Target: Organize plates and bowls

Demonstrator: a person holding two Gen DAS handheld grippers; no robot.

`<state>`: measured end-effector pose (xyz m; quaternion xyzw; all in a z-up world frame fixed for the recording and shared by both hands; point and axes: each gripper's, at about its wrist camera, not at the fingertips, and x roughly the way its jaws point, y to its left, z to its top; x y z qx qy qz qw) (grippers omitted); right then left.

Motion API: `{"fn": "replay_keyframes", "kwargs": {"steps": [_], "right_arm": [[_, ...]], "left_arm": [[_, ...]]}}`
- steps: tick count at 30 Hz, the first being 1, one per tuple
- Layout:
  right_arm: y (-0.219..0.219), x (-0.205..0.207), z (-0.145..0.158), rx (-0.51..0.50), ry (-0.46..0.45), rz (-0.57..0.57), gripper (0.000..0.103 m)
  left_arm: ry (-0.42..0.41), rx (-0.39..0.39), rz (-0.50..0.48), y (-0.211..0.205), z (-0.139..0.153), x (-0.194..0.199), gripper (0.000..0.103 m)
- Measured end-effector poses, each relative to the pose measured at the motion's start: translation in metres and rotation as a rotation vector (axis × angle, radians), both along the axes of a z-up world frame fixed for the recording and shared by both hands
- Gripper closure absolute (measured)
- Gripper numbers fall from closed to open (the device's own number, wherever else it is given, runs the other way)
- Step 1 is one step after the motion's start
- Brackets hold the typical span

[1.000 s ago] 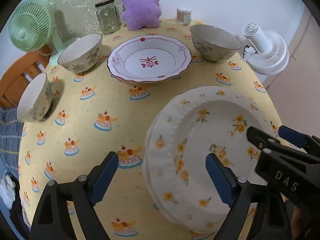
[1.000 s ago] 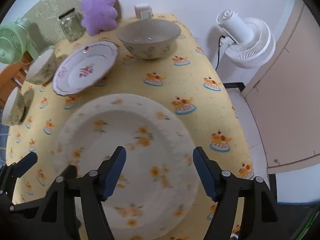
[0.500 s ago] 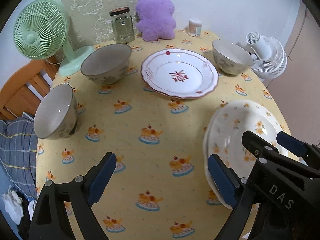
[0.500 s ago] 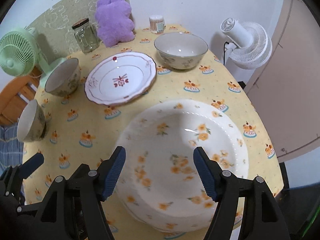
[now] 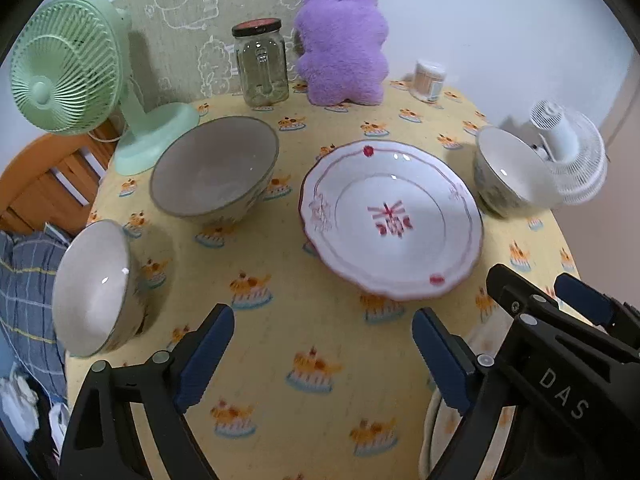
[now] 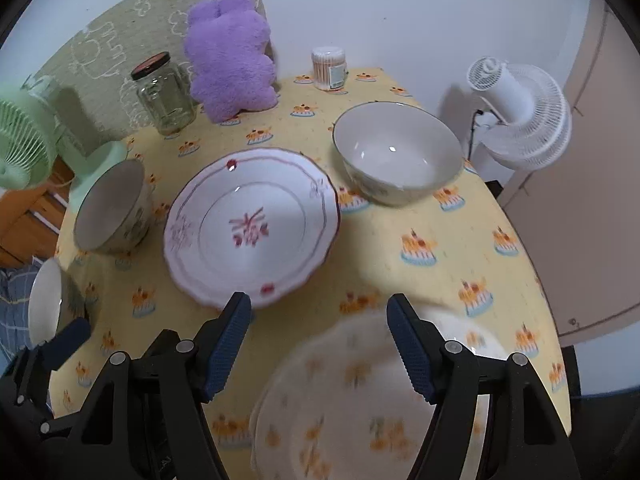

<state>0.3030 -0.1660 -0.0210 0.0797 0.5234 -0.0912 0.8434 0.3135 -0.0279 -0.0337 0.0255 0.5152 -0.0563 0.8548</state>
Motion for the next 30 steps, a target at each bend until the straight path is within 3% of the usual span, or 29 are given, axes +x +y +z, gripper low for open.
{"fn": "replay_keyframes", "kwargs": {"steps": [6, 8, 17, 21, 25, 30], "right_arm": [[-0.017, 0.043, -0.019, 0.035, 0.015, 0.006, 0.030], [-0.021, 0.054, -0.026, 0.045, 0.028, 0.007, 0.030], [-0.023, 0.079, -0.059, 0.093, 0.060, 0.045, 0.030], [-0.022, 0.087, -0.069, 0.111, 0.080, 0.062, 0.044], [-0.020, 0.090, -0.073, 0.128, 0.077, 0.078, 0.049], [-0.017, 0.090, -0.072, 0.101, 0.087, 0.089, 0.052]], "left_arm": [[0.014, 0.036, 0.093, -0.017, -0.016, 0.035, 0.018], [0.028, 0.029, 0.118, -0.019, -0.024, 0.042, 0.025], [0.086, 0.040, 0.182, -0.023, -0.052, 0.064, 0.035], [0.103, 0.030, 0.184, -0.023, -0.059, 0.071, 0.045], [0.093, 0.019, 0.166, -0.024, -0.060, 0.075, 0.052], [0.092, 0.017, 0.149, -0.024, -0.059, 0.072, 0.053]]}}
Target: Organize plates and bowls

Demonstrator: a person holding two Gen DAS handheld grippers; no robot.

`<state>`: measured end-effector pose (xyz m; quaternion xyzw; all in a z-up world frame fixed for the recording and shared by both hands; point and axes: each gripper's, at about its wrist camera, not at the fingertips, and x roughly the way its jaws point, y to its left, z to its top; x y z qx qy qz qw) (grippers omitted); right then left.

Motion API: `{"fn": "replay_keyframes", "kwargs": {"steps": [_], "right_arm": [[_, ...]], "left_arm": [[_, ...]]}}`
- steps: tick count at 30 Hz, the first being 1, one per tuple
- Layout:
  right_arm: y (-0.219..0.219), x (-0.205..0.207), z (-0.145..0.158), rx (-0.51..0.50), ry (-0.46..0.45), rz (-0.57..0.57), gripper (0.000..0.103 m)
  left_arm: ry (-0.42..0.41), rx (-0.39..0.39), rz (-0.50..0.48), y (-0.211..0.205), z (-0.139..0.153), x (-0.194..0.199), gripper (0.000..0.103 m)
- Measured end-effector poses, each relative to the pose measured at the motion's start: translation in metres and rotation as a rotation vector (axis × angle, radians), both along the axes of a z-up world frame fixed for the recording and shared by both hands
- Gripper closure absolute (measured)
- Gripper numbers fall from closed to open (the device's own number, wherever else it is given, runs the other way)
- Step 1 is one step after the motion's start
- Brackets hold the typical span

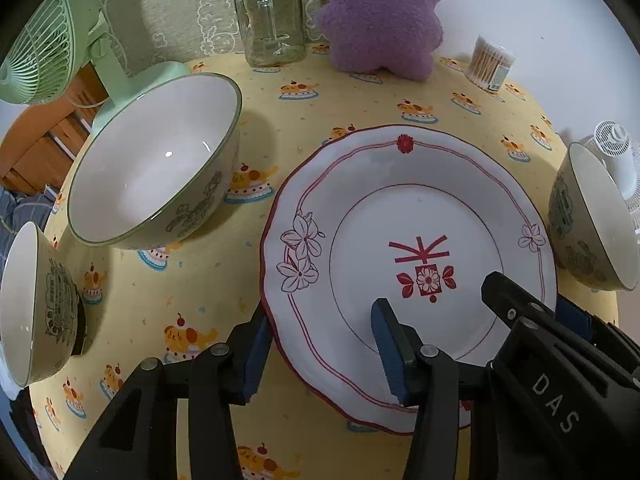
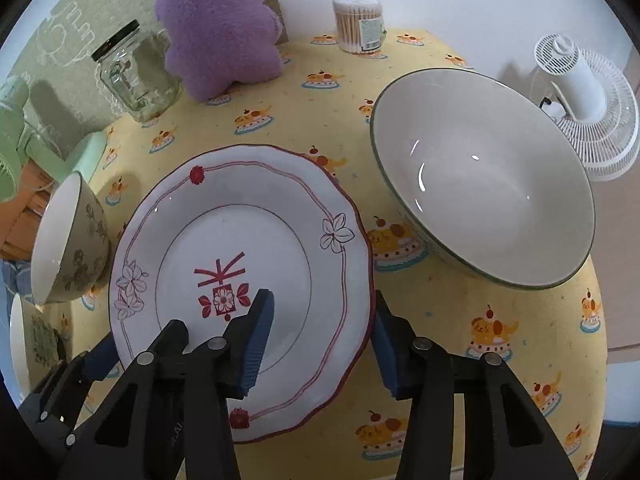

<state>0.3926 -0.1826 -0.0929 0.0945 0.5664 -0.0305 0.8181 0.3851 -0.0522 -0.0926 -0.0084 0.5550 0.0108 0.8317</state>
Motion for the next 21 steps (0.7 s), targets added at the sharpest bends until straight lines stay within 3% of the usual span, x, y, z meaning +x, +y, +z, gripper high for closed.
{"fn": "replay_keyframes", "kwargs": {"steps": [8, 21], "right_arm": [[0.020, -0.017, 0.007, -0.006, 0.017, 0.055, 0.052], [0.090, -0.081, 0.007, -0.023, 0.082, 0.168, 0.053]], "left_arm": [[0.017, 0.008, 0.005, 0.022, 0.004, -0.021, 0.053], [0.086, 0.018, 0.032, 0.089, 0.005, -0.097, 0.053]]}}
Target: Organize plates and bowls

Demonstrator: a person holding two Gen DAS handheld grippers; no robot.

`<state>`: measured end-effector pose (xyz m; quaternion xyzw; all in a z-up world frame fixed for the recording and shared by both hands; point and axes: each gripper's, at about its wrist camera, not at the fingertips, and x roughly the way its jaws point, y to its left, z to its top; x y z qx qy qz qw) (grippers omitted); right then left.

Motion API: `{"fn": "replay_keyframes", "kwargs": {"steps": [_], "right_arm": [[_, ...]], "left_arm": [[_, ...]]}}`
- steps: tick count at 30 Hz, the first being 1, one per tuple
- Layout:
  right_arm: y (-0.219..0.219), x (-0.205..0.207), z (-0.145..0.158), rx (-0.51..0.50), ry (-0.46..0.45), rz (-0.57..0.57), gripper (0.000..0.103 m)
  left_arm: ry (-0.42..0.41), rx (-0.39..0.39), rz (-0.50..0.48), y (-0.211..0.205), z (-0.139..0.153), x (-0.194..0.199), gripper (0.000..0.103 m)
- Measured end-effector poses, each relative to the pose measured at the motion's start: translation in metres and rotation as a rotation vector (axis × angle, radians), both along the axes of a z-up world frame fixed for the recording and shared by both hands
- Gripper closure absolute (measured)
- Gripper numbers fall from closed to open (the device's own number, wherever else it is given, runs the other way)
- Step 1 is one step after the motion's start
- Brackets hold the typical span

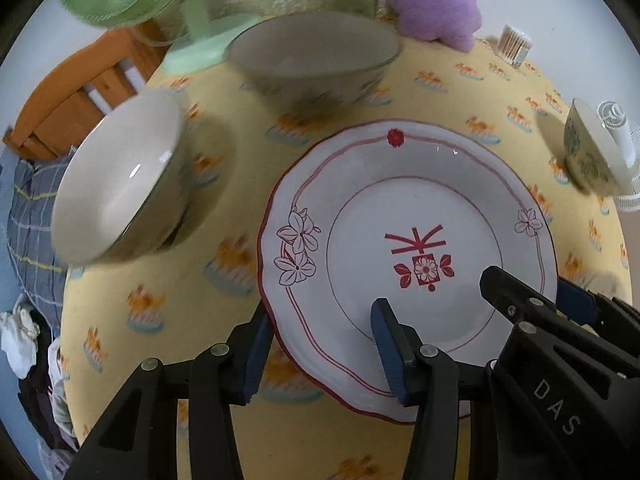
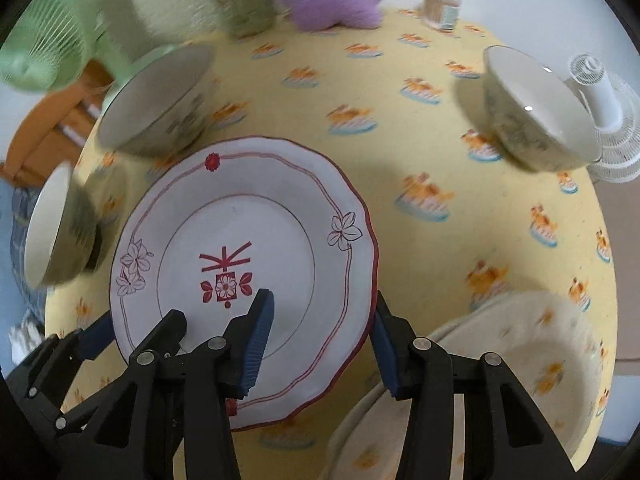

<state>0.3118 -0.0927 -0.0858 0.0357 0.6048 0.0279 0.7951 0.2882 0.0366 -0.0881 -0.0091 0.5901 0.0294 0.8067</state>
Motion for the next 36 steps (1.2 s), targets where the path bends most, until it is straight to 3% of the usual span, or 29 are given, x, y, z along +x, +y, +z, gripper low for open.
{"fn": "replay_keyframes", "kwargs": {"steps": [13, 16, 20, 23, 36], "right_arm": [[0.039, -0.049, -0.003, -0.009, 0.076, 0.065, 0.052], [0.039, -0.046, -0.004, -0.019, 0.081, 0.055, 0.052], [0.046, -0.037, -0.003, -0.083, 0.051, 0.083, 0.051], [0.048, -0.028, -0.004, -0.072, 0.046, 0.092, 0.042], [0.050, 0.004, -0.018, -0.051, 0.044, 0.116, 0.041]], "left_arm": [[0.056, -0.022, 0.012, 0.031, -0.004, -0.046, 0.053], [0.055, -0.030, 0.013, 0.031, -0.005, -0.045, 0.052], [0.046, -0.047, 0.024, 0.042, -0.005, -0.047, 0.043], [0.038, -0.051, 0.037, 0.042, -0.007, -0.035, 0.038], [0.010, -0.028, 0.070, 0.037, -0.009, -0.012, 0.034]]}}
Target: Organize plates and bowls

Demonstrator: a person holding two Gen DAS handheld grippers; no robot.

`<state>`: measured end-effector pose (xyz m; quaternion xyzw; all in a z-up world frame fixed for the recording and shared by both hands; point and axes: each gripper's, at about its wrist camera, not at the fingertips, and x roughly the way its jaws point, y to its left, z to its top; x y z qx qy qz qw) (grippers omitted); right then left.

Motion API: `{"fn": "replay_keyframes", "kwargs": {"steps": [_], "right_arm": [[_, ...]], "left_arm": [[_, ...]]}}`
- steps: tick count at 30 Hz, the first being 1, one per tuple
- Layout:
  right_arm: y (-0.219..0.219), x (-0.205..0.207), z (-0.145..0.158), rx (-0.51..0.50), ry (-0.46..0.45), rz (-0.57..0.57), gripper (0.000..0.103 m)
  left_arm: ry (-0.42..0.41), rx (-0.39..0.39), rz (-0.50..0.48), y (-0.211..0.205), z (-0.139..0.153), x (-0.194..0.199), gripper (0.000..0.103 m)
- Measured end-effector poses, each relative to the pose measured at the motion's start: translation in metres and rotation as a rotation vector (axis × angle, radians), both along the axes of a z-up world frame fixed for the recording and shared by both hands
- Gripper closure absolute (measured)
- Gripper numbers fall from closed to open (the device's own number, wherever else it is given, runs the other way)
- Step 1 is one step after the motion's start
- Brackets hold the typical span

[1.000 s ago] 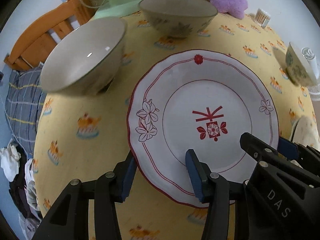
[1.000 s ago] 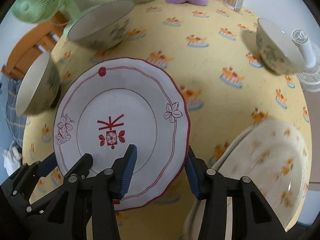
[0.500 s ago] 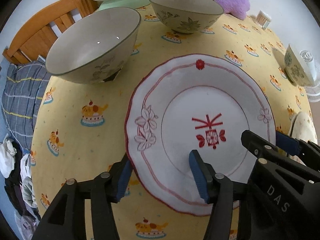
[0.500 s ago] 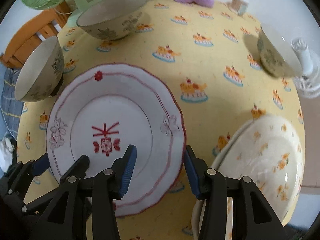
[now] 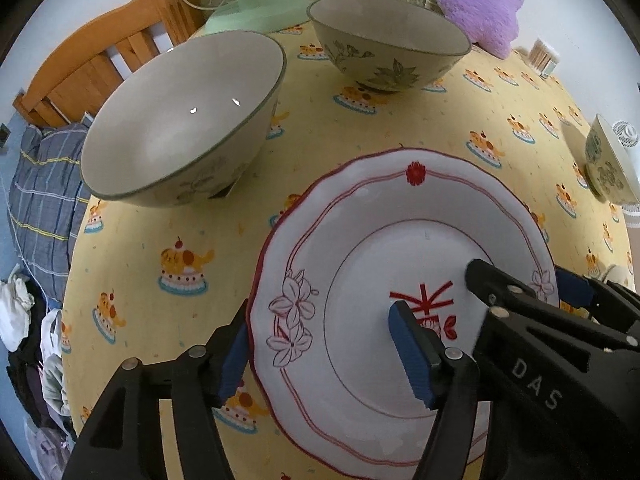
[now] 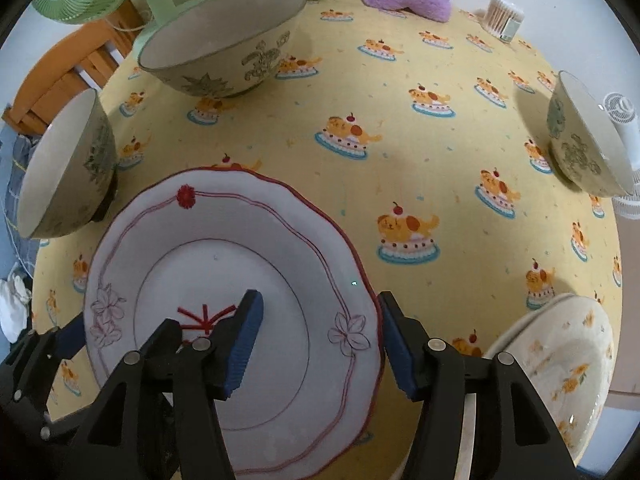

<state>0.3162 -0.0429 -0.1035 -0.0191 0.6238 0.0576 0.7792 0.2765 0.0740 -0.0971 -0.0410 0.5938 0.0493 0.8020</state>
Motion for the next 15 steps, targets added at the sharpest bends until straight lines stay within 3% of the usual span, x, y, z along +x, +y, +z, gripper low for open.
{"fn": "replay_keyframes", "kwargs": {"steps": [8, 15], "right_arm": [[0.008, -0.001, 0.003, -0.036, -0.008, 0.010, 0.039], [0.012, -0.019, 0.012, -0.022, 0.012, -0.014, 0.039]], "left_arm": [[0.007, -0.025, 0.010, 0.001, -0.001, 0.003, 0.035], [0.016, -0.030, -0.004, 0.010, 0.009, -0.019, 0.035]]}}
